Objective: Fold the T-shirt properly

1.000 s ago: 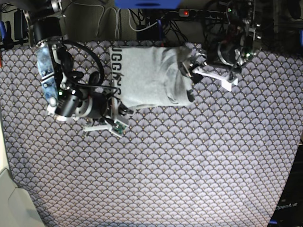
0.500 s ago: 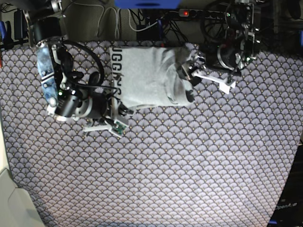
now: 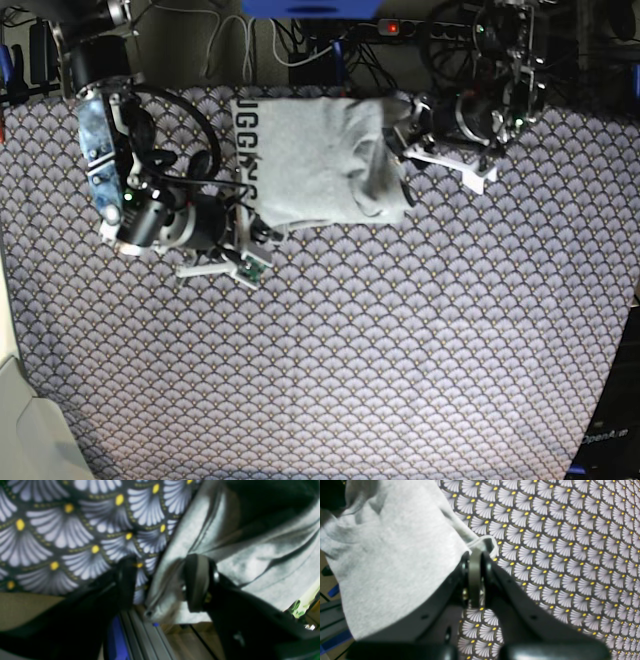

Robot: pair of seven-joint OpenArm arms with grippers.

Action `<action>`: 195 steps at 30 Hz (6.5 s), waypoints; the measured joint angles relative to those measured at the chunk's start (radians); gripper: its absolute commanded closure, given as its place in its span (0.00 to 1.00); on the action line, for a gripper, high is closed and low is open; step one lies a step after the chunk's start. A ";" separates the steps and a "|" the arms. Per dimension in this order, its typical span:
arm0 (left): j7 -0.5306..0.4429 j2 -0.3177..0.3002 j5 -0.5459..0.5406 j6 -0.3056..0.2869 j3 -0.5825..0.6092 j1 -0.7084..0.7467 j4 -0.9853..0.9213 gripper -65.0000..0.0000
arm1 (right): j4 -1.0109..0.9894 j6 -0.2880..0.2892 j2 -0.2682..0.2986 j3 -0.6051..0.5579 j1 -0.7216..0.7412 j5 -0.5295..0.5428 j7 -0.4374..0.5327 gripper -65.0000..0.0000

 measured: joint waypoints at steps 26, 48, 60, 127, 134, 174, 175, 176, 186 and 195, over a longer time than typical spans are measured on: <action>0.019 -0.006 -0.024 -0.012 0.039 -0.044 -0.075 0.64 | 0.000 0.000 0.000 0.001 -0.013 0.000 0.000 1.00; 0.033 0.000 -0.001 0.009 0.047 -0.168 -0.122 0.76 | 0.001 0.000 0.002 0.112 -0.004 -0.001 -0.001 1.00; -0.088 0.005 0.003 0.005 0.112 -0.419 -0.370 0.75 | 0.003 0.000 0.000 0.226 -0.034 -0.001 0.002 1.00; -0.256 0.278 0.166 0.011 0.082 -0.512 -0.551 0.75 | -0.029 0.000 0.028 0.101 -0.274 0.001 0.097 1.00; -0.132 0.246 0.151 0.018 0.066 -0.461 -0.404 0.75 | -0.028 0.000 0.067 0.145 -0.291 0.001 0.094 1.00; -0.058 0.038 0.131 0.011 -0.498 0.122 0.153 0.70 | -0.437 0.023 -0.180 0.088 -0.084 0.106 0.199 1.00; -0.059 0.036 0.132 0.011 -0.498 0.122 0.153 0.70 | -0.436 0.023 -0.177 0.087 -0.082 0.108 0.199 1.00; -0.058 0.032 0.131 0.011 -0.498 0.122 0.153 0.70 | -0.423 0.023 -0.177 0.087 -0.085 0.100 0.196 1.00; -0.059 0.016 0.134 0.011 -0.498 0.131 0.153 0.70 | 0.121 0.000 -0.178 0.092 -0.118 0.003 -0.096 1.00; -0.060 0.015 0.134 0.011 -0.500 0.151 0.153 0.70 | -0.169 0.001 -0.219 0.088 0.045 0.003 -0.092 1.00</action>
